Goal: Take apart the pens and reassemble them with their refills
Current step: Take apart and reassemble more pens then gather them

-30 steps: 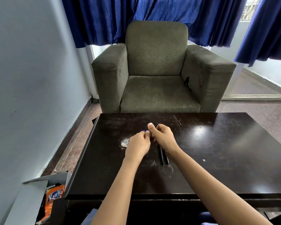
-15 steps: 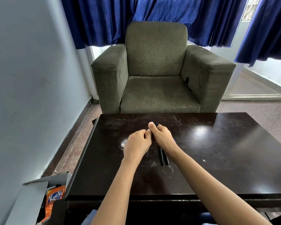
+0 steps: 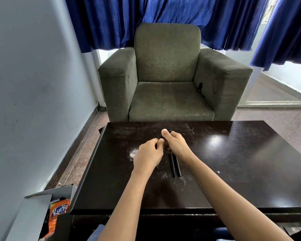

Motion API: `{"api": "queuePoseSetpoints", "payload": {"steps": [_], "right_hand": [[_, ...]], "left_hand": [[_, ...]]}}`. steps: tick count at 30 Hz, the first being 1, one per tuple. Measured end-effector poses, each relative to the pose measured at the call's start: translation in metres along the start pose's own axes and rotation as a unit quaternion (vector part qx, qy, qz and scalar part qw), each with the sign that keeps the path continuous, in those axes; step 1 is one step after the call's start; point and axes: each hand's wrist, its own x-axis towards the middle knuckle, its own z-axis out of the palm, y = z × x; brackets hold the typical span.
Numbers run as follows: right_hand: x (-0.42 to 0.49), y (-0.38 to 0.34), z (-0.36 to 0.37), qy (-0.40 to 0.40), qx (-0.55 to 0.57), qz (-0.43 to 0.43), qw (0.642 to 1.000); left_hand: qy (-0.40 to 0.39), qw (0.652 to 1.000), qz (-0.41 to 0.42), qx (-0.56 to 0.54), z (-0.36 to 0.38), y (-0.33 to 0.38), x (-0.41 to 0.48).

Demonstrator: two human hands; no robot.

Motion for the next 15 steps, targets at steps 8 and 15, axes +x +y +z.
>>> {"api": "queuePoseSetpoints", "payload": {"steps": [8, 15], "right_hand": [[0.011, 0.017, -0.031, 0.103, -0.15, 0.022, 0.983], [-0.01, 0.05, -0.002, -0.008, -0.504, 0.035, 0.863]], "left_hand": [[0.017, 0.996, -0.075, -0.047, 0.001, -0.006, 0.004], [0.023, 0.996, -0.068, -0.057, 0.005, -0.008, 0.004]]}}
